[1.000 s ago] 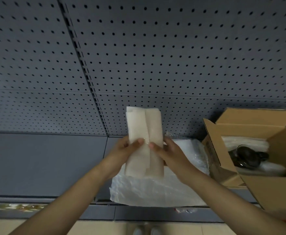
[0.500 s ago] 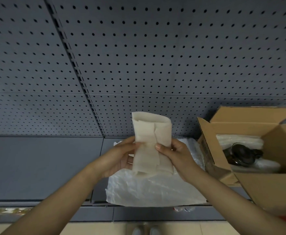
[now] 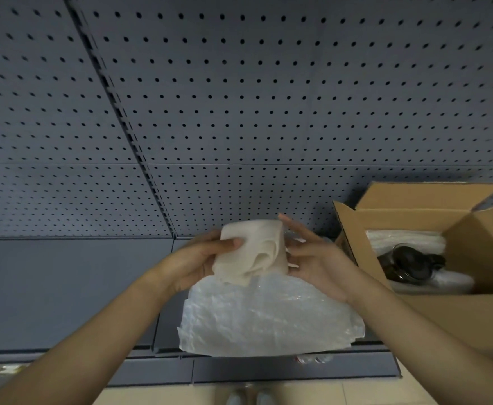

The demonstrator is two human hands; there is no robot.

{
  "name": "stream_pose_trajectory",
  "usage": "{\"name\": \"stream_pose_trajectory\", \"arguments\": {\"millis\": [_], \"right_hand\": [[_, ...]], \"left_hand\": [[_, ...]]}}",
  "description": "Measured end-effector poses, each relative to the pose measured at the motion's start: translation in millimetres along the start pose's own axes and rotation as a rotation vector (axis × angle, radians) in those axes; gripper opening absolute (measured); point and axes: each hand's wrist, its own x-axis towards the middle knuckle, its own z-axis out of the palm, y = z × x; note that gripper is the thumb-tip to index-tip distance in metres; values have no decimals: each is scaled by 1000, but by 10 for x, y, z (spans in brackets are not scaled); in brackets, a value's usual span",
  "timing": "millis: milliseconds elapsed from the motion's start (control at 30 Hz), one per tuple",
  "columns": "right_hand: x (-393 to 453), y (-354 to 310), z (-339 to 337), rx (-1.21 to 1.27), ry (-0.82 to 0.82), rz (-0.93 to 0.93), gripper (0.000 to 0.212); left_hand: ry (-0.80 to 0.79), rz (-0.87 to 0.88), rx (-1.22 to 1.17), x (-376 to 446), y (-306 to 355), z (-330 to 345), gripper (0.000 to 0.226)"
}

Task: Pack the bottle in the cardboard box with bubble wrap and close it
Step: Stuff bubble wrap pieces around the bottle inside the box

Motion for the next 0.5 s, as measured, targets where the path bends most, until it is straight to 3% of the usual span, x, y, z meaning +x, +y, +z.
{"name": "stream_pose_trajectory", "arguments": {"millis": [67, 133, 267, 500], "right_hand": [[-12, -7, 10, 87, -5, 37, 59], [-17, 27, 92, -117, 67, 31, 57], [-48, 24, 251, -357, 376, -78, 53], [-481, -237, 212, -455, 480, -317, 50]], "left_hand": [[83, 72, 36, 31, -27, 24, 33], [154, 119, 101, 51, -45, 78, 38], [220, 182, 144, 84, 18, 186, 44], [82, 251, 284, 161, 277, 582, 57]]}}
